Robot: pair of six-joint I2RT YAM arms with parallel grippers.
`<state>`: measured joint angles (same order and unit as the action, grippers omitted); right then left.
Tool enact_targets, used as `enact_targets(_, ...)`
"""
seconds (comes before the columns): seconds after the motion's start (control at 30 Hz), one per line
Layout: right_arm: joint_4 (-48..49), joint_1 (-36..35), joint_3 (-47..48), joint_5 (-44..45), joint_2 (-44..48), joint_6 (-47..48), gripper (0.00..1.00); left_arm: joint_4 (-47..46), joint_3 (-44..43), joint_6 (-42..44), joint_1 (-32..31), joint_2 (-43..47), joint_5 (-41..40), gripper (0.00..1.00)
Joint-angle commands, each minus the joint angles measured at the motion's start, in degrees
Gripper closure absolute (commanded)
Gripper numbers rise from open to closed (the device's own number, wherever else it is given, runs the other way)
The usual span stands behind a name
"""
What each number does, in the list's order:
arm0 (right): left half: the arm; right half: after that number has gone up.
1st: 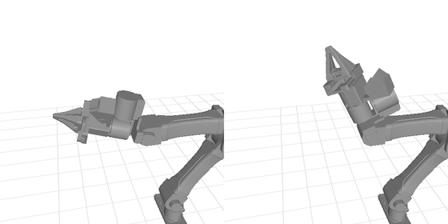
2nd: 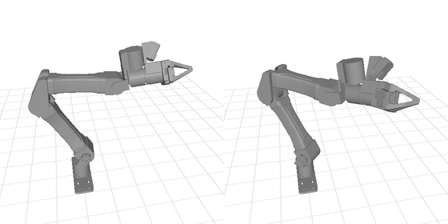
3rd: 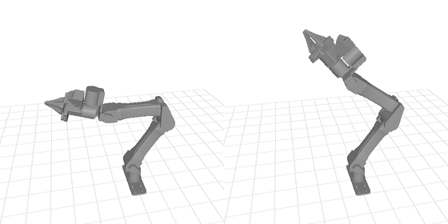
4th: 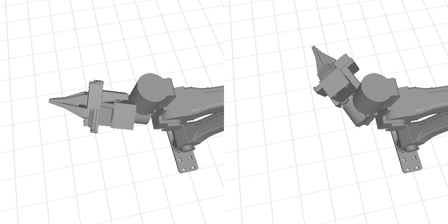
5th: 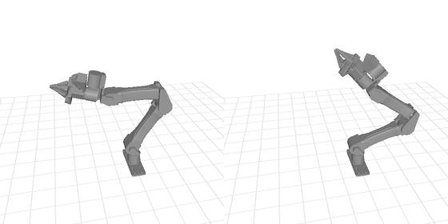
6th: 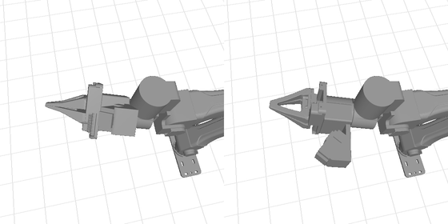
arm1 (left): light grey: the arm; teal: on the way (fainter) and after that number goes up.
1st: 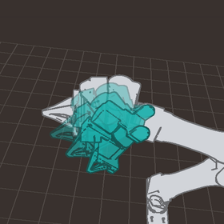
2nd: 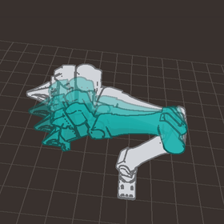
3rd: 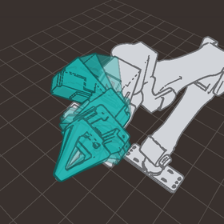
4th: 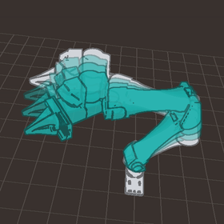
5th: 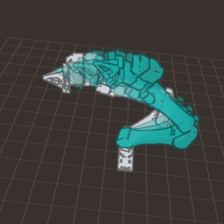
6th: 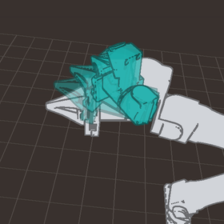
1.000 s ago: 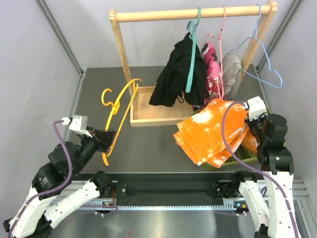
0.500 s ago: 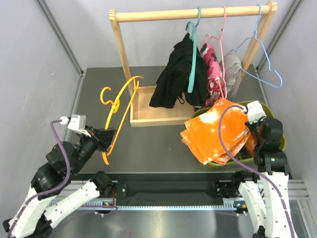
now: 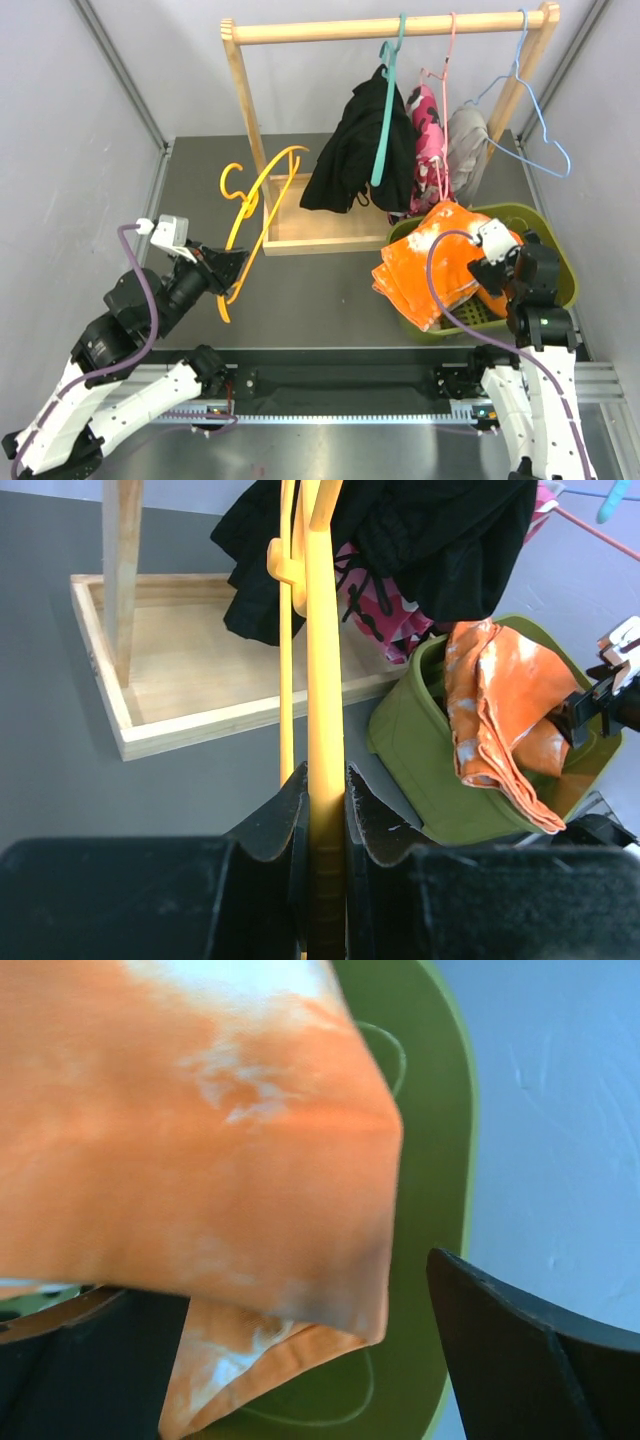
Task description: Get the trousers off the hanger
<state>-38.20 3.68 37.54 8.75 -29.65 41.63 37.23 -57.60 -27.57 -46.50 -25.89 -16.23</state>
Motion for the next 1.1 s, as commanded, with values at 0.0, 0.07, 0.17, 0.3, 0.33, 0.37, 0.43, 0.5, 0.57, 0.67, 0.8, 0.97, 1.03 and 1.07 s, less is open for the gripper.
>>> enact_targets(0.0,-5.48,0.80,3.50,-6.55,1.26,4.68,0.00,-6.29,-2.95,0.06,0.36,-2.23,2.16,1.00)
enact_targets(0.07,-7.67,0.80,4.64,-7.08,1.61,5.83,0.00,-6.99,-3.30,-0.02,0.36,-3.20,2.78,1.00)
enact_targets(0.17,-9.96,0.80,6.83,-8.40,2.23,7.68,0.00,-7.52,-3.92,-0.20,0.36,-4.34,3.75,1.00)
enact_targets(0.3,-15.58,0.71,11.41,-14.89,2.32,8.47,0.00,-8.14,-4.71,-0.73,0.36,-5.22,4.28,1.00)
enact_targets(0.33,-16.12,0.71,13.07,-17.34,2.05,8.47,0.00,-8.23,-4.88,-0.73,0.27,-5.48,4.28,1.00)
enact_targets(0.37,-16.73,0.71,13.78,-18.67,1.96,8.12,0.00,-8.32,-5.23,-0.73,0.27,-6.10,4.28,1.00)
enact_targets(0.43,-17.52,0.71,15.19,-25.05,1.44,7.16,0.00,-8.58,-5.68,-0.99,0.36,-7.15,4.10,1.00)
enact_targets(0.5,-18.23,0.71,15.46,-30.87,0.91,5.23,0.00,-9.10,-6.46,-0.99,0.36,-8.21,3.84,1.00)
enact_targets(0.57,-18.06,0.71,15.20,-39.23,0.30,2.95,0.00,-9.98,-7.95,-0.82,0.36,-10.22,3.49,1.00)
enact_targets(0.67,-15.35,0.71,13.53,-46.71,-0.85,0.74,0.00,-10.51,-11.20,-0.03,0.36,-13.90,2.87,1.00)
enact_targets(0.8,-9.89,0.71,10.10,-51.37,-2.16,-2.78,0.00,-9.55,-17.97,2.34,0.27,-20.32,-2.91,1.00)
enact_targets(0.97,-6.89,0.80,6.58,-53.32,-2.34,-3.39,0.00,-8.76,-27.71,5.33,0.36,-30.35,-8.99,1.00)
enact_targets(1.03,-6.63,0.71,6.50,-53.05,-2.34,-3.66,0.00,-9.46,-30.01,5.60,0.27,-34.03,-10.48,1.00)
enact_targets(1.07,-6.63,0.71,6.32,-53.22,-2.34,-3.66,0.00,-9.63,-32.29,5.77,0.27,-35.27,-10.92,1.00)
